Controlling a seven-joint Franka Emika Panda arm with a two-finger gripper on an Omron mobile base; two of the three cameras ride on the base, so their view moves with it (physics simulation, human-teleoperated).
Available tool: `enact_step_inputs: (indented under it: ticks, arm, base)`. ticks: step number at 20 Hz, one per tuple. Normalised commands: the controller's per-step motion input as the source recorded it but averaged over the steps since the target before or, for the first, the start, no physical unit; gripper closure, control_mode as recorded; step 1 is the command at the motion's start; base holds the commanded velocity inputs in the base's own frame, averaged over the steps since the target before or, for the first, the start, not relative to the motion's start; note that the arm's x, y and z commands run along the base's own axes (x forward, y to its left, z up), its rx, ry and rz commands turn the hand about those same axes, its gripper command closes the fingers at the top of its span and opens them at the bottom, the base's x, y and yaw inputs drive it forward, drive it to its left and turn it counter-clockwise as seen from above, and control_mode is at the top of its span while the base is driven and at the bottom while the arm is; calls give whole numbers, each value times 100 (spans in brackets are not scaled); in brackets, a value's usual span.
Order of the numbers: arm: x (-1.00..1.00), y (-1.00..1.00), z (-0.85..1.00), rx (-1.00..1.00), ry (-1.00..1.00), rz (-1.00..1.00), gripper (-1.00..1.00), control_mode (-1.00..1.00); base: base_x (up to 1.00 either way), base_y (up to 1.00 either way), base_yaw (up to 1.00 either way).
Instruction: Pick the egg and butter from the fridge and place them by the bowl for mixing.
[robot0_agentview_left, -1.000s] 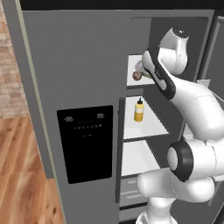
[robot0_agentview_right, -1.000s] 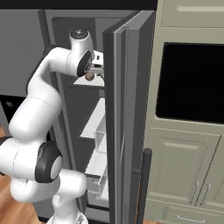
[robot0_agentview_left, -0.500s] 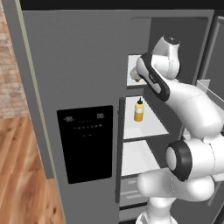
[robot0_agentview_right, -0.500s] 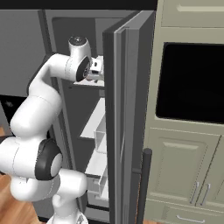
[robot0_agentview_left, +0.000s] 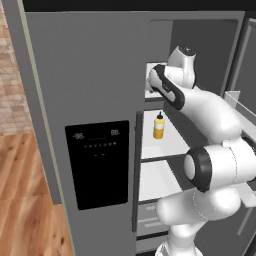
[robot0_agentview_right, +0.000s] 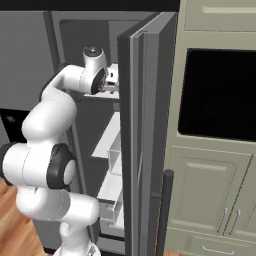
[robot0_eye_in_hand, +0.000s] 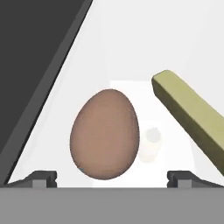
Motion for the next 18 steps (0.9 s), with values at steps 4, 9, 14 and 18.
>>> enact_step_inputs:
  ticks: [4, 9, 14, 18]
  arm:
    - [51, 0, 2, 5, 2, 0, -100, -100]
    - [43, 0, 1, 5, 4, 0, -100, -100]
    - [25, 1, -7, 3, 2, 0, -100, -100]
    - [-1, 11, -40, 0, 13, 0, 100, -100]
  base:
    - [0, 0, 0]
    - [0, 0, 0]
    - [0, 0, 0]
    - [0, 0, 0]
